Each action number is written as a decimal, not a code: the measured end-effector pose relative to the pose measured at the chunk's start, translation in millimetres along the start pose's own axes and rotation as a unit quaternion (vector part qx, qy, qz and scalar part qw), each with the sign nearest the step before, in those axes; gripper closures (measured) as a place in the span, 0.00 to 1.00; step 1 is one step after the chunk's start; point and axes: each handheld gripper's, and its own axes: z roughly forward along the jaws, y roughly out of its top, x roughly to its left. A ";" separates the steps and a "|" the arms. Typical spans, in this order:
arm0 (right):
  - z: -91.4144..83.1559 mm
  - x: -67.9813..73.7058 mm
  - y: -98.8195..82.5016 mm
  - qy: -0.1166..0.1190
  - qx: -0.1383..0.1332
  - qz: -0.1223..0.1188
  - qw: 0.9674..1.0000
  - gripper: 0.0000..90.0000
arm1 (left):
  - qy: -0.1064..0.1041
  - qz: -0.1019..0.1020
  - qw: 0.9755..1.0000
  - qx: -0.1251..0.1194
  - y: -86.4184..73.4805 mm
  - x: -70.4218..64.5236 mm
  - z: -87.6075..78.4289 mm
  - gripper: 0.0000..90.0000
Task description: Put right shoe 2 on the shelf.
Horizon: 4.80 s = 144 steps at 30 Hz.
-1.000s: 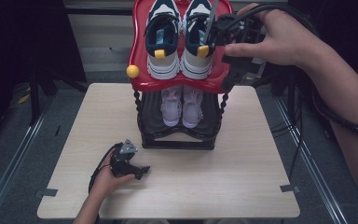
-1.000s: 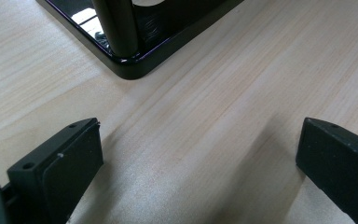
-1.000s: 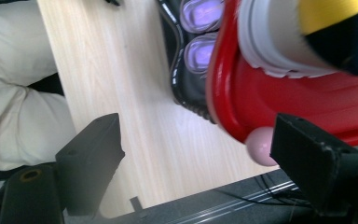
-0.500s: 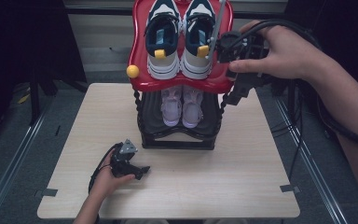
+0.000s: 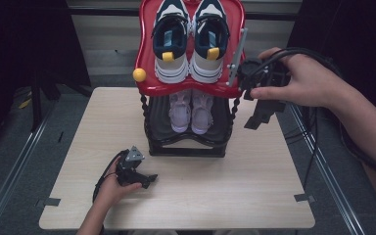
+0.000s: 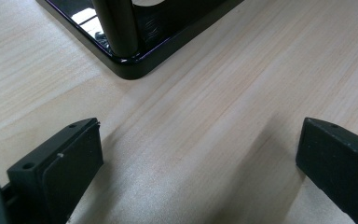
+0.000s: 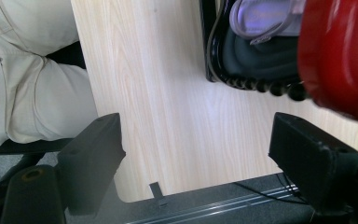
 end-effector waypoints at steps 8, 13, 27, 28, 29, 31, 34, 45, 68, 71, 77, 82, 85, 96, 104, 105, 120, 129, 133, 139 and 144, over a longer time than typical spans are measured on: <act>10.7 8.3 -12.7 0.007 -0.008 0.003 1.000 0.19 | -0.001 -0.001 1.000 0.000 0.0 0.0 0.1 0.00; 17.8 11.3 -19.3 0.010 -0.007 0.004 1.000 0.19 | -0.001 -0.001 1.000 0.000 0.0 0.0 0.1 0.00; 45.9 18.6 -33.1 0.014 -0.002 0.005 1.000 0.19 | -0.003 -0.001 1.000 0.002 0.1 0.1 -0.2 0.00; 48.0 19.8 -34.7 0.015 0.002 0.012 1.000 0.19 | -0.003 -0.001 1.000 0.002 0.1 0.0 -0.2 0.00; 49.6 19.1 -35.6 0.015 0.000 0.006 1.000 0.19 | -0.003 -0.001 1.000 0.002 0.1 0.1 -0.2 0.00; 53.7 19.4 -38.3 0.014 0.001 0.011 1.000 0.19 | -0.003 -0.001 1.000 0.002 0.1 0.0 -0.2 0.00; 59.4 18.7 -41.5 0.014 0.003 0.010 1.000 0.19 | -0.003 -0.001 1.000 0.002 0.1 0.1 -0.2 0.00; 83.5 16.5 -51.1 0.022 -0.001 0.017 1.000 0.19 | -0.002 -0.002 1.000 0.000 0.1 0.0 0.0 0.00; 137.1 7.3 -69.1 0.039 -0.030 0.045 0.998 0.18 | -0.002 -0.002 1.000 0.000 0.1 0.0 0.0 0.00; 142.7 6.4 -72.3 0.041 -0.030 0.057 0.997 0.18 | -0.002 -0.002 1.000 0.000 0.1 0.0 0.0 0.00; 158.8 -1.0 -81.7 0.038 -0.049 0.077 0.995 0.18 | -0.001 -0.002 1.000 -0.001 0.0 -0.2 0.2 0.00; 171.7 -9.8 -89.1 0.035 -0.071 0.095 0.992 0.18 | 0.000 -0.002 1.000 -0.002 0.0 -0.2 0.2 0.00; 178.8 -12.9 -92.7 0.037 -0.080 0.102 0.991 0.18 | 0.000 -0.002 1.000 -0.002 -0.1 -0.2 0.2 0.00; 209.8 -14.1 -105.0 0.035 -0.095 0.128 0.987 0.18 | -0.002 -0.002 1.000 0.000 -0.1 -0.1 0.1 0.00; 231.1 -15.8 -111.8 0.037 -0.110 0.153 0.981 0.17 | -0.002 -0.002 1.000 0.000 -0.1 -0.1 0.1 0.00; 233.4 -15.8 -112.3 0.034 -0.110 0.155 0.981 0.18 | -0.002 -0.002 1.000 0.000 -0.1 -0.1 0.1 0.00; 264.1 -16.3 -118.9 0.021 -0.127 0.184 0.975 0.17 | -0.002 -0.002 1.000 0.000 -0.1 -0.1 0.1 0.00; 282.3 -12.5 -121.2 0.018 -0.137 0.204 0.969 0.17 | -0.002 -0.002 1.000 0.000 -0.1 -0.2 0.1 0.00; 292.4 -10.3 -124.1 0.011 -0.138 0.221 0.965 0.16 | -0.002 -0.002 1.000 0.000 -0.1 -0.2 0.1 0.00; 300.6 -8.7 -127.3 0.008 -0.146 0.236 0.961 0.16 | -0.002 -0.002 1.000 0.000 -0.1 -0.2 0.1 0.00; 307.3 -8.4 -130.3 0.005 -0.151 0.239 0.959 0.16 | -0.001 -0.002 1.000 0.000 -0.1 -0.2 0.1 0.00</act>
